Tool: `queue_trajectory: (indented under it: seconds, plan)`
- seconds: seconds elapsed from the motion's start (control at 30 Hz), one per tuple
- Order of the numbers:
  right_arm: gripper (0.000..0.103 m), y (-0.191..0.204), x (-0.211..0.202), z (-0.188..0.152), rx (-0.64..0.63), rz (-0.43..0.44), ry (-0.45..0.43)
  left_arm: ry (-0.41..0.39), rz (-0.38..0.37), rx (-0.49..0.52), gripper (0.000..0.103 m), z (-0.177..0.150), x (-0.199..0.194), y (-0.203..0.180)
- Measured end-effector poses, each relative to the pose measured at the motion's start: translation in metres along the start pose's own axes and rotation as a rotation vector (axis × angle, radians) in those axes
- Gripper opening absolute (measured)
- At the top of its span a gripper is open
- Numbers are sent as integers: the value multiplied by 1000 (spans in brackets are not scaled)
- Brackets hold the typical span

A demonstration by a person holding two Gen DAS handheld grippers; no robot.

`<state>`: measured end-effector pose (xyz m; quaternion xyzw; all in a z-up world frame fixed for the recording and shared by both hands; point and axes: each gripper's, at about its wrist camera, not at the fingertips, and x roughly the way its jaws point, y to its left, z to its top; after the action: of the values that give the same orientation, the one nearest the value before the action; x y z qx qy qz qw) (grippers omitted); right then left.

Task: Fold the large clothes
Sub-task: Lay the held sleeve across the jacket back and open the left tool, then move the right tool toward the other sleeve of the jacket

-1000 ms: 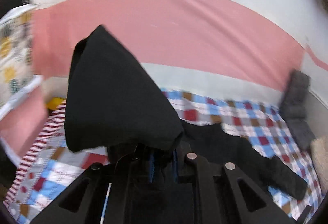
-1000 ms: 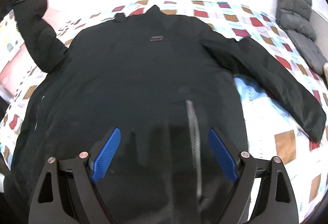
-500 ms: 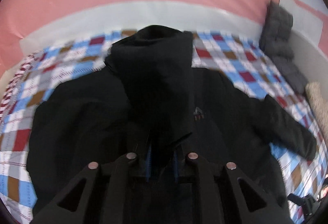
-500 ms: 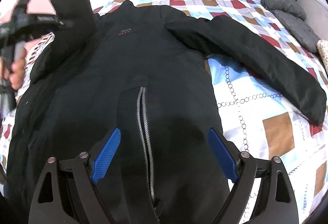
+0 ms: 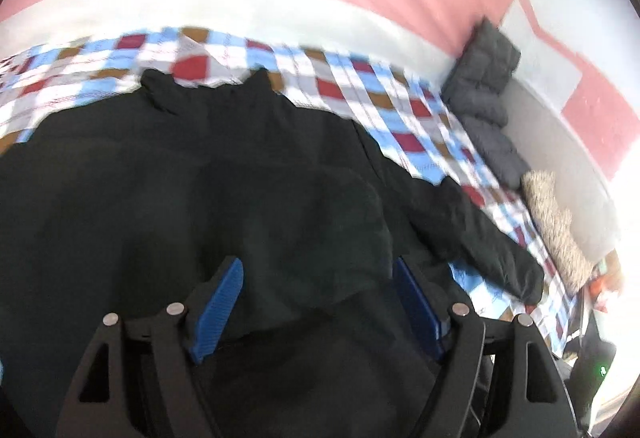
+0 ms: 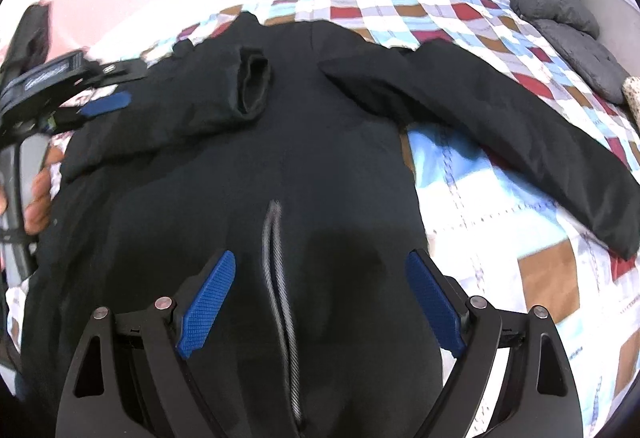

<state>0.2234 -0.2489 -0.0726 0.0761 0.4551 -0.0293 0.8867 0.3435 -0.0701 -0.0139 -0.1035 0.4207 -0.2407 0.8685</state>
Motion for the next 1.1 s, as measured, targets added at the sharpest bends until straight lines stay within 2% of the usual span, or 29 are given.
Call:
queue_trajectory:
  seconds: [0.07,0.13,0.2,0.27,0.33,0.4,0.43,0.5,0.57,0.63,0.7,0.73,0.83,0.97,1.1]
  plan:
    - [88,8,4,14,1,23,-12,-41,38,-21,77,3,-21,25]
    - [87,18,9,29,10,52,-23,-71,132,-34,67,6,-34,56]
    - [86,33,17,53,27,98,-52,-80,233,-77,52,5,-47,91]
    - [74,53,24,75,27,132,-86,-87,320,-134,44,2,-56,125]
    - [50,74,35,101,-7,156,-129,-89,393,-181,41,-5,-62,155]
    - [42,90,54,118,-54,143,-145,-75,427,-223,40,-15,-61,179]
    - [39,92,62,121,-63,138,-135,-64,436,-237,40,-21,-59,189]
    - [38,92,97,133,-51,115,-59,-45,451,-247,39,-31,-52,201]
    - [38,79,134,133,0,90,46,-42,446,-232,39,-40,-47,204]
    - [37,66,149,130,54,131,83,-44,445,-213,39,-44,-43,202]
    - [37,65,144,130,41,119,78,-40,461,-198,39,-44,-41,200]
    - [37,69,137,128,12,84,71,-36,466,-197,39,-43,-41,199]
    - [37,66,114,121,1,75,57,-43,444,-224,39,-41,-54,190]
    - [37,52,71,99,27,87,27,-71,404,-176,39,-52,-81,155]
    - [39,37,26,72,53,104,10,-65,368,-125,39,-72,-103,116]
